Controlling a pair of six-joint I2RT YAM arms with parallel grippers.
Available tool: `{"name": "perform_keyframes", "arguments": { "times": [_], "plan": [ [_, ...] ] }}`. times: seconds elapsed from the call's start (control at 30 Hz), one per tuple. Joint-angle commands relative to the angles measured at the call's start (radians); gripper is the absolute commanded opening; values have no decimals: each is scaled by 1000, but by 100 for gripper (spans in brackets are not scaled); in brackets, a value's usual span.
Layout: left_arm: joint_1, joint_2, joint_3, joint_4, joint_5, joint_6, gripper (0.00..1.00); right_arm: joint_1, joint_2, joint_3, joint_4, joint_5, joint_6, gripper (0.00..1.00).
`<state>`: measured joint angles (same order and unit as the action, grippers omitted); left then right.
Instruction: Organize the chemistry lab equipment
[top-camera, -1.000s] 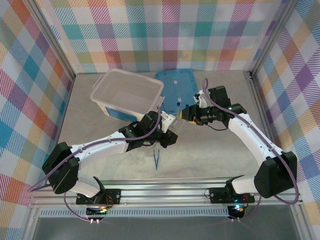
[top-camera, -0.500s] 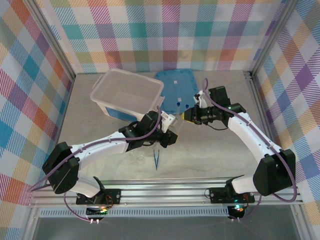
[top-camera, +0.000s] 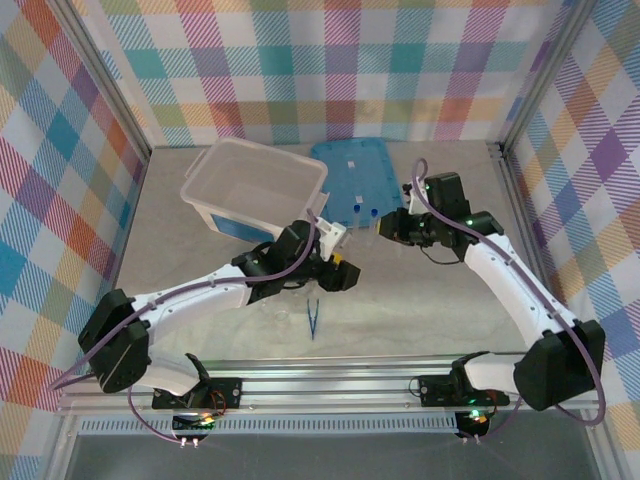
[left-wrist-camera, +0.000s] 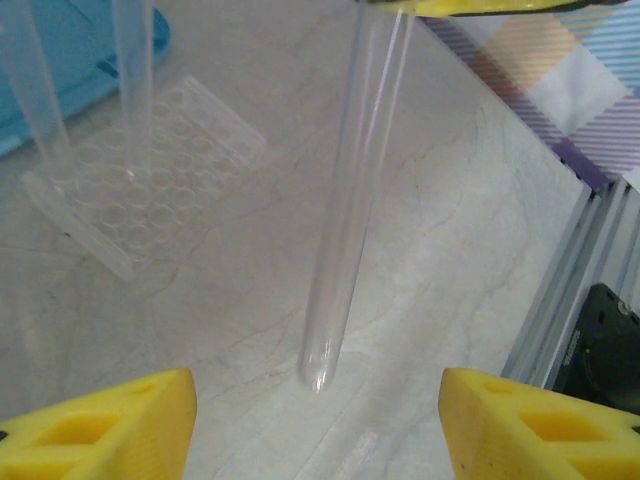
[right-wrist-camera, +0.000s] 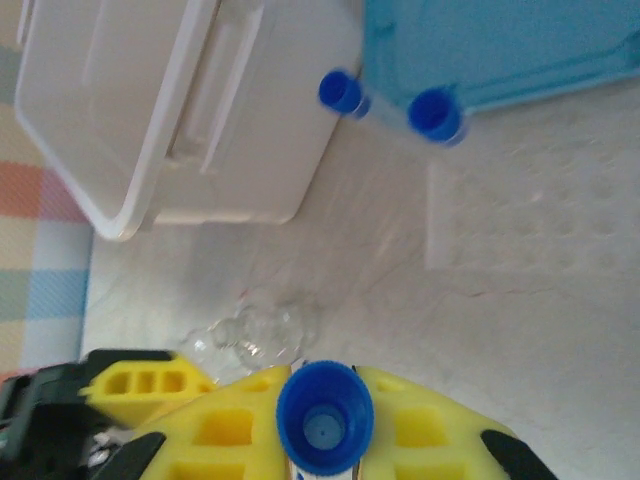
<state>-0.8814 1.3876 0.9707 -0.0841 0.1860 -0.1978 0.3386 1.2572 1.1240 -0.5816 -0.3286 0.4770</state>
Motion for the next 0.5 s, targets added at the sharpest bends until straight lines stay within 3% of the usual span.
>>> {"name": "perform_keyframes", "arguments": {
  "times": [0.0, 0.33, 0.47],
  "plan": [
    [-1, -57, -13, -13, -102, -17, 66, -2, -45, -17, -8, 164, -24, 15],
    [-1, -58, 21, -185, -356, -11, 65, 86, -102, -57, 41, 537, -70, 14],
    [-1, -53, 31, -250, -429, -13, 65, 176, -68, -61, 80, 766, -101, 13]
  ]
}}
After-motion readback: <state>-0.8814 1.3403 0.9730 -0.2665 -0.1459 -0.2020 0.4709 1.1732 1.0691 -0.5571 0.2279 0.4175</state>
